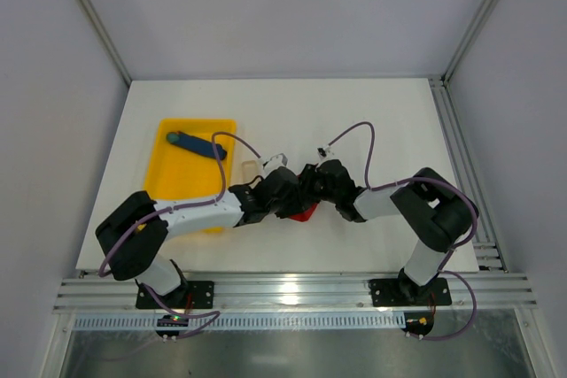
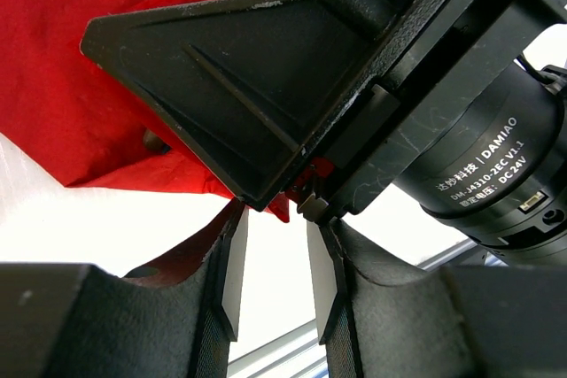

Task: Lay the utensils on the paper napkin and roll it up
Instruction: Roll the napkin at the center of the board.

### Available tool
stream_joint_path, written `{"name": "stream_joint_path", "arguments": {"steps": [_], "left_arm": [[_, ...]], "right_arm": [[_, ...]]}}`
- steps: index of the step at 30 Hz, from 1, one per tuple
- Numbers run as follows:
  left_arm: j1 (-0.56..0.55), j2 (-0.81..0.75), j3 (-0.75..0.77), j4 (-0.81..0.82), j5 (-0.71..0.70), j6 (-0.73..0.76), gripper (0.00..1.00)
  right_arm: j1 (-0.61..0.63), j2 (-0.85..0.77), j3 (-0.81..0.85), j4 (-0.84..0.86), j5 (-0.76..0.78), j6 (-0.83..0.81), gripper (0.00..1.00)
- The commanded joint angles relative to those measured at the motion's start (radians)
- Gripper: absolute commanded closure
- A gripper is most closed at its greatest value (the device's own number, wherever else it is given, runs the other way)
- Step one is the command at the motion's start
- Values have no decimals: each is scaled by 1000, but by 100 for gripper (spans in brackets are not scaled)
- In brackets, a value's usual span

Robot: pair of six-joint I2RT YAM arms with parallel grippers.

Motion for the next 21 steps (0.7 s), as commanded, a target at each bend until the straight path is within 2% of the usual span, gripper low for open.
{"name": "stream_joint_path", "arguments": {"steps": [1, 11, 18, 21], "left_arm": [[2, -2, 26, -42, -78, -9, 64], [2, 12, 29, -37, -79, -15, 65], [2, -8, 23, -65, -114, -34, 74], [2, -11, 26, -74, -118, -35, 81]], "right_arm": [[7, -50, -8, 53, 14, -15, 65], [7, -55, -11, 50, 19, -14, 65], [9, -53, -11, 53, 19, -11, 65], [9, -53, -13, 53, 20, -11, 65]]}}
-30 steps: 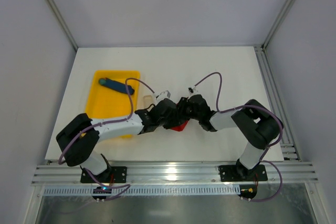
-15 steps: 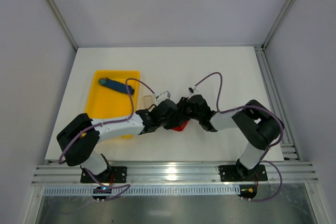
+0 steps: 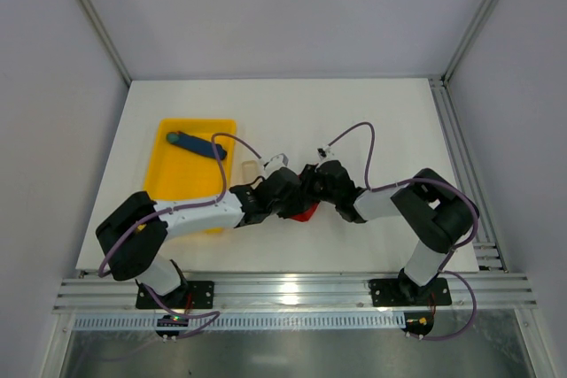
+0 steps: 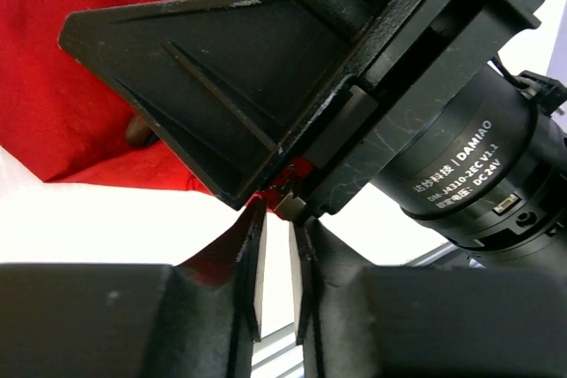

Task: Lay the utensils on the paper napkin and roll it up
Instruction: Roll the napkin at the center of the board.

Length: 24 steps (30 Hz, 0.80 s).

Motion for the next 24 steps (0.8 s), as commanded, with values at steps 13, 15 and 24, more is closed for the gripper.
{"name": "stream_joint_path", "arguments": {"steps": [13, 15, 24], "left_arm": [[15, -32, 2, -101, -120, -20, 100], [15, -37, -5, -99, -124, -23, 100], [15, -48, -39, -125, -150, -33, 100]], "right_arm": [[6, -56, -5, 53, 12, -14, 64], [4, -59, -3, 50, 12, -17, 64], [-5, -97, 32, -10, 24, -61, 60]]}}
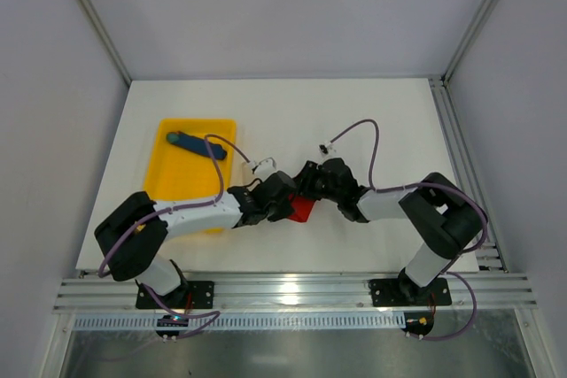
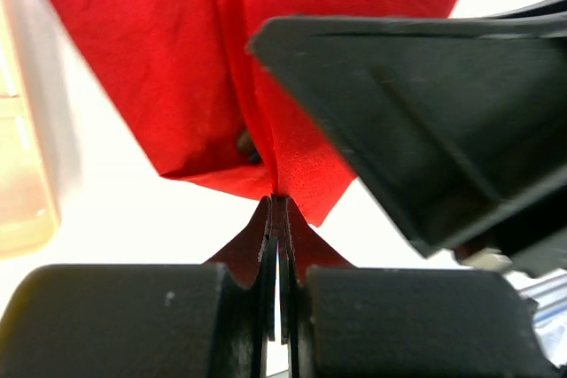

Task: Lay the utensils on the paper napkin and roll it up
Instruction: Roll the napkin at the center of the board.

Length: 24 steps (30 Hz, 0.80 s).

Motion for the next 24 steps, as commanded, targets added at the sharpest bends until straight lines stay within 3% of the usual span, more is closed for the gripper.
{"name": "stream_joint_path", "arguments": {"steps": [1, 15, 24], "left_arm": [[1, -45, -15, -22, -53, -12, 100], [1, -57, -30, -49, -78, -22, 100], [2, -58, -62, -50, -75, -45, 100]], "right_arm": [[-4, -49, 37, 1, 16, -45, 60], [-23, -179, 17, -140, 25, -157, 60], [-24, -164, 44, -204, 26, -224, 60]]}}
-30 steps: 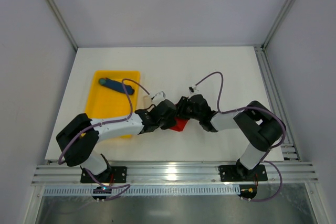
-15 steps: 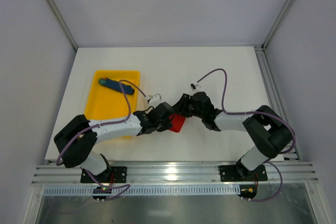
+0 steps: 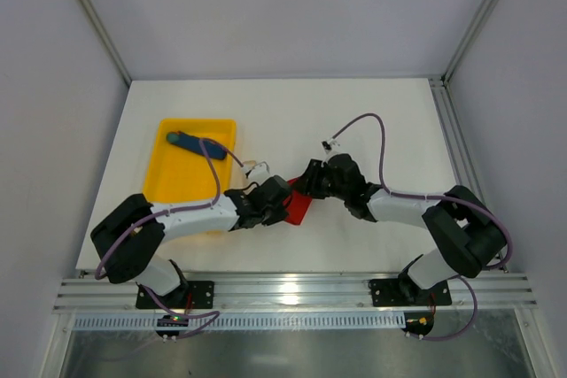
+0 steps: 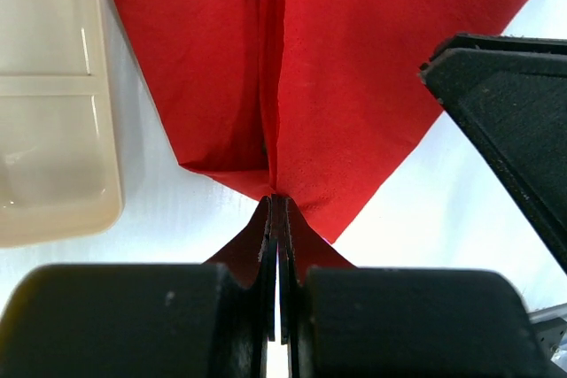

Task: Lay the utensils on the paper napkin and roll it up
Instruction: Roll the napkin at the center of the board.

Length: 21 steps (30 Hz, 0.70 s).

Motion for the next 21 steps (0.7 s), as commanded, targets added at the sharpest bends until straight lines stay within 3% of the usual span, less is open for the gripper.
{"name": "stream_joint_path", "arguments": {"steps": [1, 10, 21], "left_arm": [[2, -36, -21, -11, -39, -19, 100], [2, -47, -55, -15, -55, -35, 100], [2, -21, -53, -14, -57, -38, 100]], "right_arm": [[-3, -1, 42, -29, 27, -68, 60], [-29, 46, 200, -195, 35, -191, 61], [-6, 107, 220, -189, -62, -174, 66]]}}
